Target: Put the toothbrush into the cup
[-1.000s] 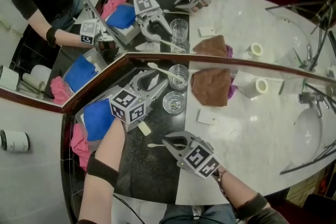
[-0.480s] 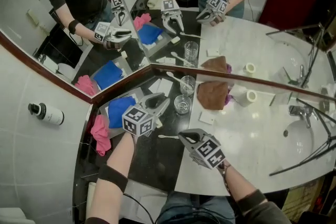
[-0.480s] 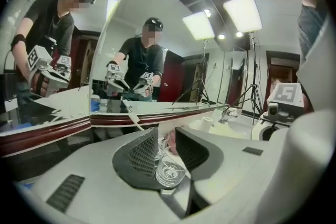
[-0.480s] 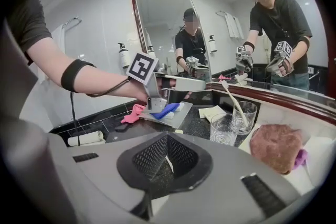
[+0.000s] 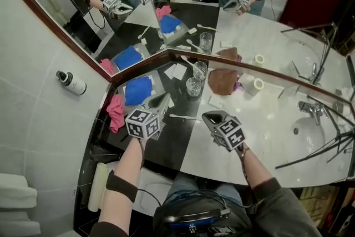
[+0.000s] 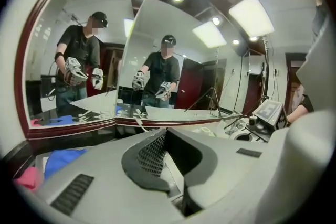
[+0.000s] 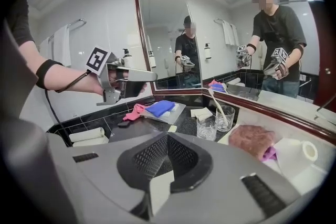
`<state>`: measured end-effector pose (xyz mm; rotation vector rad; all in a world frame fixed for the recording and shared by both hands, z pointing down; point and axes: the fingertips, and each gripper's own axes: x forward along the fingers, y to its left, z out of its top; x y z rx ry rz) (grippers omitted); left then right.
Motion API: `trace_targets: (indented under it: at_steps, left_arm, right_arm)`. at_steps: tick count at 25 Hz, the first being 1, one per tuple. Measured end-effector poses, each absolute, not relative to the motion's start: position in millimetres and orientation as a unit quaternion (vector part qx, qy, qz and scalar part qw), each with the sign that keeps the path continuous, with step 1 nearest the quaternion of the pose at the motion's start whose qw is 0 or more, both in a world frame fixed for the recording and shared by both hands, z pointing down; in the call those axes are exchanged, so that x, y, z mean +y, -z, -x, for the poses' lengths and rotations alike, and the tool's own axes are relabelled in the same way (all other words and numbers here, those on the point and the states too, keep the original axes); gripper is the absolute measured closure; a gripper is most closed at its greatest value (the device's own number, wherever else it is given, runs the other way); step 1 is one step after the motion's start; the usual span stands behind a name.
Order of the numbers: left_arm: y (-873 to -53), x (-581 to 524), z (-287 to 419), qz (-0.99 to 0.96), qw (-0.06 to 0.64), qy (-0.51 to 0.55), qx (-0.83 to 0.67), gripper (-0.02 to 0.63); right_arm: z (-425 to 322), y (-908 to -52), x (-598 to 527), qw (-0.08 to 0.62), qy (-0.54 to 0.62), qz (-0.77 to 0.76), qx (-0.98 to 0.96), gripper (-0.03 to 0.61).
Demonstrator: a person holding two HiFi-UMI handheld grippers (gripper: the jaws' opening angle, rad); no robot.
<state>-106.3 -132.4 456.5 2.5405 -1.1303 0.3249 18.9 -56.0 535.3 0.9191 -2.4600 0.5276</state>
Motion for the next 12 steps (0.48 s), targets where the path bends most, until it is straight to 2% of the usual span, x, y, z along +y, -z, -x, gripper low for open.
trace_targets:
  at_steps: [12]
  left_arm:
    - [-444.4, -36.9, 135.1, -0.847, 0.174, -0.124, -0.487, 0.614]
  right_arm:
    - [-77.3, -503.5, -20.5, 0.212, -0.189, -0.365, -0.887, 0.56]
